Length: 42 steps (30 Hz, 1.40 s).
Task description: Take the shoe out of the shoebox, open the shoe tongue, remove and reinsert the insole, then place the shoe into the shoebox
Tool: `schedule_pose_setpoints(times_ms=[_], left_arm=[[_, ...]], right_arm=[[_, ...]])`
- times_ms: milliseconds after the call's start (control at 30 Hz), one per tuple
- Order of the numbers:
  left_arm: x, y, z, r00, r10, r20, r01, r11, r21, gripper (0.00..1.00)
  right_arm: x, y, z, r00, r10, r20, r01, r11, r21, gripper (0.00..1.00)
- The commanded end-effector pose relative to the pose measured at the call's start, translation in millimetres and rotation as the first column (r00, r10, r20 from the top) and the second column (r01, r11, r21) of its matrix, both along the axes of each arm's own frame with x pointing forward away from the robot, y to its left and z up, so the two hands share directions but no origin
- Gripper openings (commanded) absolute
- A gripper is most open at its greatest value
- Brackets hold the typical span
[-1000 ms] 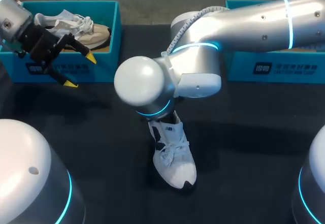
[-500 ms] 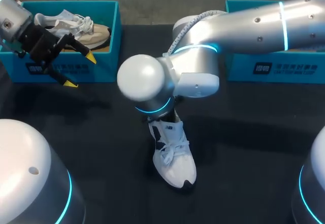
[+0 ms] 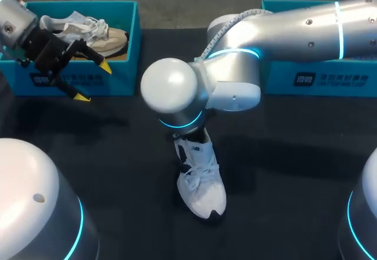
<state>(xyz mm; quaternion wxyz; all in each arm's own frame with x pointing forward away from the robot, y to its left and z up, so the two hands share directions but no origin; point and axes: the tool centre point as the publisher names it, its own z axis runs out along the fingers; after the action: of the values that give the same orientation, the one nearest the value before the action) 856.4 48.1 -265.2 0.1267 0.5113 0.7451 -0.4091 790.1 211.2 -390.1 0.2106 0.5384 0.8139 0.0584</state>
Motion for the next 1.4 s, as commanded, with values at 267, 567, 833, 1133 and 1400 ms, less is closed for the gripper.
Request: schedule_pose_setpoints(times_ms=[267,567,833,1133,1400], left_arm=[[-1.2,-0.1,0.8,1.0,0.001,0.002,-0.001,1.0,0.004,1.0],[-1.2,-0.1,0.8,1.0,0.001,0.002,-0.001,1.0,0.004,1.0],[-1.2,-0.1,0.8,1.0,0.001,0.002,-0.001,1.0,0.004,1.0],[-1.2,-0.1,0.8,1.0,0.001,0.002,-0.001,1.0,0.004,1.0],[-1.2,-0.1,0.8,1.0,0.001,0.002,-0.001,1.0,0.004,1.0]], right_arm=[[-3.3,2.3,15.1,0.999,0.018,-0.047,-0.018,1.0,0.002,0.0],[-1.2,-0.2,9.7,0.989,0.011,-0.146,-0.009,1.0,0.013,0.14],[-12.3,1.7,18.4,0.983,-0.025,-0.181,0.022,1.0,-0.021,0.09],[-27.4,4.2,13.8,0.97,-0.046,-0.238,0.047,0.999,-0.003,0.18],[-34.3,1.5,14.7,0.96,-0.082,-0.268,0.082,0.997,-0.012,0.31]])
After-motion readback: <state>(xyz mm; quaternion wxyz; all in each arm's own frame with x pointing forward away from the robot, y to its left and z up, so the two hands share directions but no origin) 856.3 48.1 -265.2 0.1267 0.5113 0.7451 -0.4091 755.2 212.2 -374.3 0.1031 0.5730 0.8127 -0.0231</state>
